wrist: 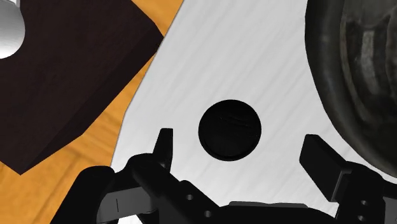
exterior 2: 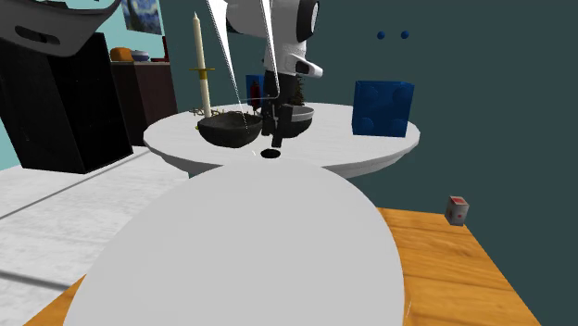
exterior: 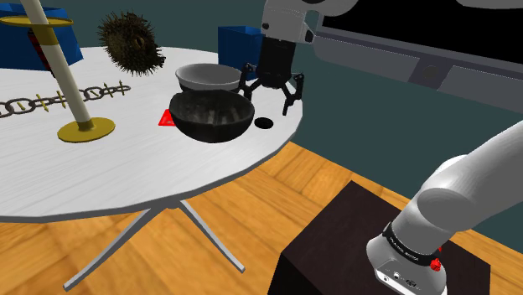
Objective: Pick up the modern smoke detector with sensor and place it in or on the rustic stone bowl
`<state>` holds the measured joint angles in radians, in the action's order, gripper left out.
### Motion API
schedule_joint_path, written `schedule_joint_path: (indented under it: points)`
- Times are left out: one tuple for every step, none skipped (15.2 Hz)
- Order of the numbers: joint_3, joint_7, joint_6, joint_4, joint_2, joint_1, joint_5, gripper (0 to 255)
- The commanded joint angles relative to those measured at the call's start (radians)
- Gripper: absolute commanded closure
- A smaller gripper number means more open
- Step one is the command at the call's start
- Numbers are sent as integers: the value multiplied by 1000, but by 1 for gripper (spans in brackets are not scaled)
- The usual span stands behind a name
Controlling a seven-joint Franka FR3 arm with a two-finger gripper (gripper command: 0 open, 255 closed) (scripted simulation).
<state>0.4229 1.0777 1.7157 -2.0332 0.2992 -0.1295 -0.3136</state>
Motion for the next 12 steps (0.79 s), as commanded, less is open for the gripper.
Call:
schedule_joint_path:
  points:
    - [5,6,16,-19,-5,3,-8,0]
    - [8,5,29,-33,-5,5,-10,0]
    - [10,5,42,-46,-5,6,-11,0]
    - [12,4,55,-58,-5,8,-13,0]
    - [13,4,63,-66,-5,9,-14,0]
    - [13,4,63,-66,-5,10,-14,0]
    - [13,4,63,-66,-5,10,-14,0]
    - [13,4,63,-66,-5,10,-13,0]
    - [12,4,63,-66,-5,10,-13,0]
    - [12,4,63,-66,-5,11,-13,0]
    - [12,4,63,-66,-5,11,-13,0]
    - [12,4,63,-66,-5,11,-13,0]
